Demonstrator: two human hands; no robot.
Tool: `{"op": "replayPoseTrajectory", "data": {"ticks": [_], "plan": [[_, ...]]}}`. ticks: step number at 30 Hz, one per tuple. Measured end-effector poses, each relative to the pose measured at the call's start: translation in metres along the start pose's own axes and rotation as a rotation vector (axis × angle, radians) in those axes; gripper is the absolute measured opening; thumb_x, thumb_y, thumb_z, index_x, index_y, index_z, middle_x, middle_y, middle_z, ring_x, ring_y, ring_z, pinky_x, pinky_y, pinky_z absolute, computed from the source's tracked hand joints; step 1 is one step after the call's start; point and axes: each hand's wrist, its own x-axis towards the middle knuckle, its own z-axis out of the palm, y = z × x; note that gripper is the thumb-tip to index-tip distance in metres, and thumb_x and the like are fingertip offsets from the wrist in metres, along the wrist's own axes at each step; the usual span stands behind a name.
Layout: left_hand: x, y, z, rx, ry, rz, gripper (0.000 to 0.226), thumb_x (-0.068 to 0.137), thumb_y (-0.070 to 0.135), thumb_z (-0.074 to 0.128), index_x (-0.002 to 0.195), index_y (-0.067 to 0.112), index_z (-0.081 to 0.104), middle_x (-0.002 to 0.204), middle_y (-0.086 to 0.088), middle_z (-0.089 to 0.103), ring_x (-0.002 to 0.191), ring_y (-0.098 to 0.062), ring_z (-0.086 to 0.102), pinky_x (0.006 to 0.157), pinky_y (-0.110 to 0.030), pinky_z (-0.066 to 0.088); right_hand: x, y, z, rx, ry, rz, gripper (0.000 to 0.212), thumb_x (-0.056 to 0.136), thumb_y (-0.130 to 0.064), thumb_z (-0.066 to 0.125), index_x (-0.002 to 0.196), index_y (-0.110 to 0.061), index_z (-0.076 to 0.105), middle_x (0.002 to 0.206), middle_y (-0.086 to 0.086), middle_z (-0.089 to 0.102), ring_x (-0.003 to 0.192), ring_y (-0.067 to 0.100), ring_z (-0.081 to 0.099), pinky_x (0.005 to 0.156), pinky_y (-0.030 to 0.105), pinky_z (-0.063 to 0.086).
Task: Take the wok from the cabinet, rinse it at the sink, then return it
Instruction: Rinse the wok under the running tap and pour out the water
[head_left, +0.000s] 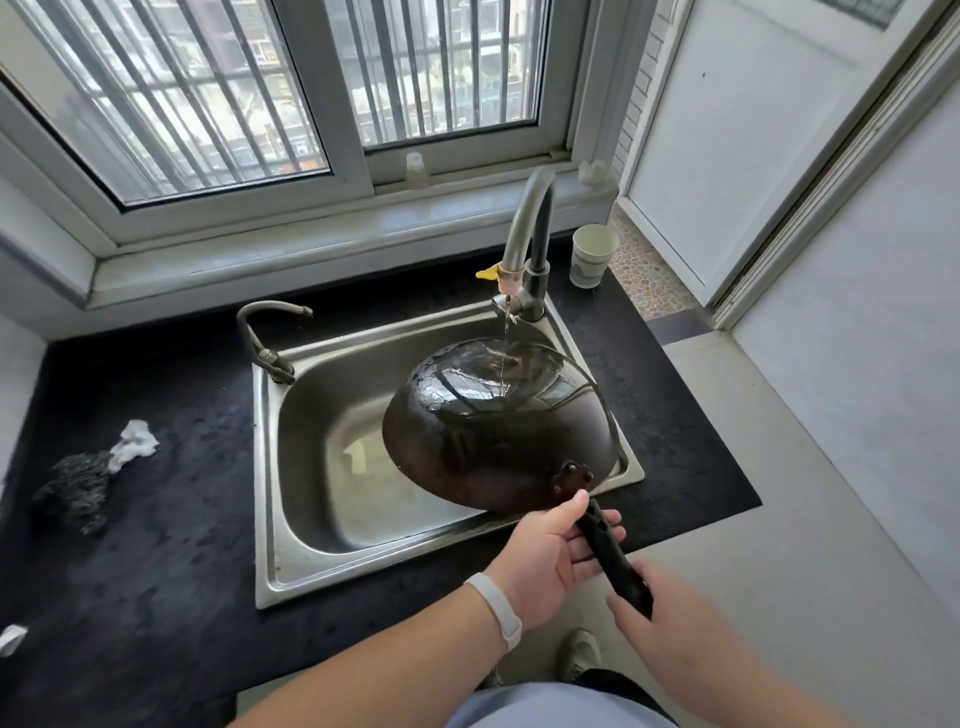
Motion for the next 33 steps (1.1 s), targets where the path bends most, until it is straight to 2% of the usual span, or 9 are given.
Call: {"op": "replayPoseTrajectory", "data": {"ticks": [4,8,12,16,22,28,33], "plan": [[-0.001,-0.006,0.017,-0.005,-0.007,-0.007,0.043,0.101,0.026,0.052,0.132,-0.004,0.051,0.124,-0.020,0.067,0.114,-0.029,0.066,0.097,-0.045,0.054,-0.009,0.008,-0.015,-0.019,-0.002,-0.016,0.034,0.092,-0.027,0.068,0.078,-0.042,0.041,0.066,-0.011,0.051,0.061,-0.003,0.048,0.061,0.014,0.041],[-0.001,-0.014,0.033,-0.035,-0.013,-0.017,0.046,0.100,0.025,0.053,0.134,-0.005,0.050,0.125,-0.020,0.067,0.115,-0.029,0.066,0.089,-0.040,0.057,-0.015,0.020,-0.029,-0.021,-0.010,0.014,0.025,0.093,-0.028,0.067,0.082,-0.037,0.045,0.071,-0.006,0.057,0.065,0.002,0.052,0.058,0.017,0.038],[0.003,-0.021,0.045,-0.023,-0.040,-0.050,0.043,0.100,0.025,0.053,0.132,-0.003,0.052,0.125,-0.018,0.068,0.116,-0.028,0.065,0.087,-0.038,0.057,-0.022,0.030,-0.039,-0.024,0.008,0.062,0.019,0.091,-0.030,0.068,0.090,-0.036,0.049,0.075,-0.004,0.061,0.073,0.013,0.058,0.059,0.018,0.037],[0.006,-0.023,0.055,0.002,-0.052,-0.052,0.044,0.101,0.022,0.051,0.135,-0.005,0.048,0.127,-0.020,0.066,0.114,-0.028,0.067,0.084,-0.037,0.058,-0.028,0.034,-0.044,-0.024,0.040,0.088,0.020,0.092,-0.033,0.067,0.092,-0.039,0.048,0.078,-0.003,0.064,0.081,0.018,0.063,0.068,0.030,0.044],[0.006,-0.016,0.067,0.076,-0.086,-0.056,0.045,0.101,0.021,0.049,0.137,-0.007,0.047,0.130,-0.022,0.063,0.110,-0.027,0.066,0.089,-0.036,0.057,-0.032,0.034,-0.044,0.049,0.097,0.122,0.015,0.092,-0.031,0.067,0.099,-0.031,0.055,0.079,-0.004,0.066,0.078,0.021,0.063,0.067,0.033,0.045],[0.005,-0.006,0.069,0.113,-0.109,-0.079,0.042,0.100,0.021,0.050,0.135,-0.003,0.050,0.126,-0.019,0.066,0.111,-0.027,0.067,0.086,-0.036,0.058,-0.031,0.028,-0.042,0.083,0.153,0.136,0.013,0.091,-0.030,0.067,0.087,-0.029,0.055,0.070,-0.003,0.065,0.068,0.010,0.060,0.057,0.026,0.041],[0.005,-0.001,0.067,0.158,-0.127,-0.105,0.036,0.097,0.022,0.053,0.127,0.003,0.054,0.121,-0.017,0.069,0.111,-0.027,0.067,0.091,-0.039,0.057,-0.033,0.023,-0.040,0.132,0.155,0.157,0.015,0.091,-0.028,0.067,0.083,-0.032,0.055,0.067,-0.001,0.064,0.064,0.010,0.060,0.055,0.029,0.040]]}}
